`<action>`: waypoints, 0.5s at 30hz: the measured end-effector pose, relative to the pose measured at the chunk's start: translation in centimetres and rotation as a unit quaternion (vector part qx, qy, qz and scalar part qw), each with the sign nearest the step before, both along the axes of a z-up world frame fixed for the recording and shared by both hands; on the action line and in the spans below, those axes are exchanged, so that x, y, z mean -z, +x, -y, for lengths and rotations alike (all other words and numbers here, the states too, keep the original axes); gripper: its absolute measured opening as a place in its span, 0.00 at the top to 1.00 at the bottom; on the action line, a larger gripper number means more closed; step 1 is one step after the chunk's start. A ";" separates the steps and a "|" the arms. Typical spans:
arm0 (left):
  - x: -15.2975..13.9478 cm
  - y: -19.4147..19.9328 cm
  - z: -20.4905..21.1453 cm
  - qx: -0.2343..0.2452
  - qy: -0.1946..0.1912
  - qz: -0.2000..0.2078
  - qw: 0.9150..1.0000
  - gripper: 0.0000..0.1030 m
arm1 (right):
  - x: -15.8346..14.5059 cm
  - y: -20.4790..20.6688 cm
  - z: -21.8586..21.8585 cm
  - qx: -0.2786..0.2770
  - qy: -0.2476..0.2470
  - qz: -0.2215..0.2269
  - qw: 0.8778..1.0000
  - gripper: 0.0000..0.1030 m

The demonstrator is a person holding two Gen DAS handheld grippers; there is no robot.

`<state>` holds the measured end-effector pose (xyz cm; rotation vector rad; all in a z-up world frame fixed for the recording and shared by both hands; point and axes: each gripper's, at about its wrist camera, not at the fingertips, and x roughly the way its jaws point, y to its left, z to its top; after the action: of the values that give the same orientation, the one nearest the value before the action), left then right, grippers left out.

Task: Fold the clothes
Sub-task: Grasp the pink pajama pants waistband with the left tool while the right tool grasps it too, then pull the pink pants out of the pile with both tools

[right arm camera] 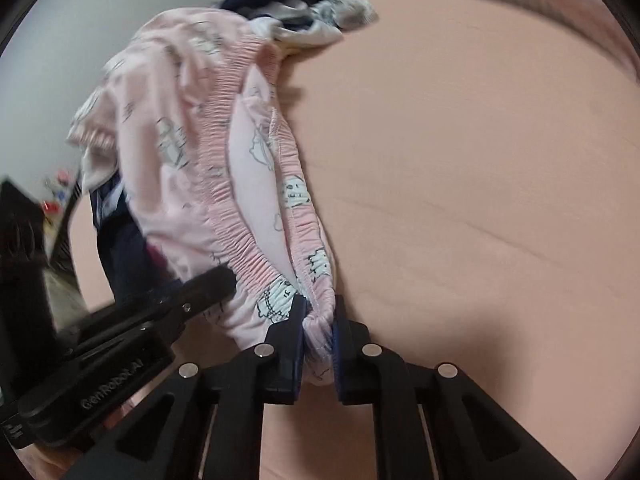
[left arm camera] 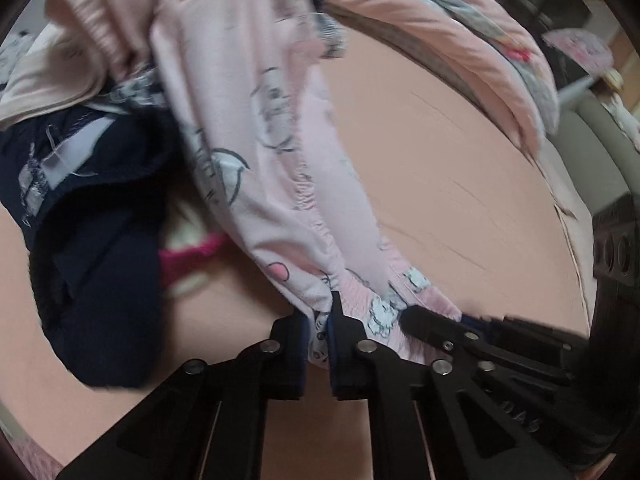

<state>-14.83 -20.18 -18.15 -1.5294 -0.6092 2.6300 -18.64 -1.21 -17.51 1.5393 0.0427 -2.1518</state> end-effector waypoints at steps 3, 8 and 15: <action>-0.8 1.7 -2.6 0.003 0.008 0.002 1.000 0.95 | -1.0 1.8 -1.8 -0.001 0.033 -0.029 0.999 0.92; -1.5 5.6 -11.3 0.105 0.019 0.006 0.994 0.95 | -2.9 5.4 -7.3 0.017 0.088 -0.072 0.993 0.93; -0.8 10.7 -18.6 0.191 0.048 0.028 0.980 0.95 | -5.8 13.6 -20.8 0.127 0.044 -0.044 0.990 0.93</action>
<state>-4.17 -1.63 -17.38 -1.5188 -0.3893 2.2470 -4.99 19.62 -11.67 1.5719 -0.0309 -2.4462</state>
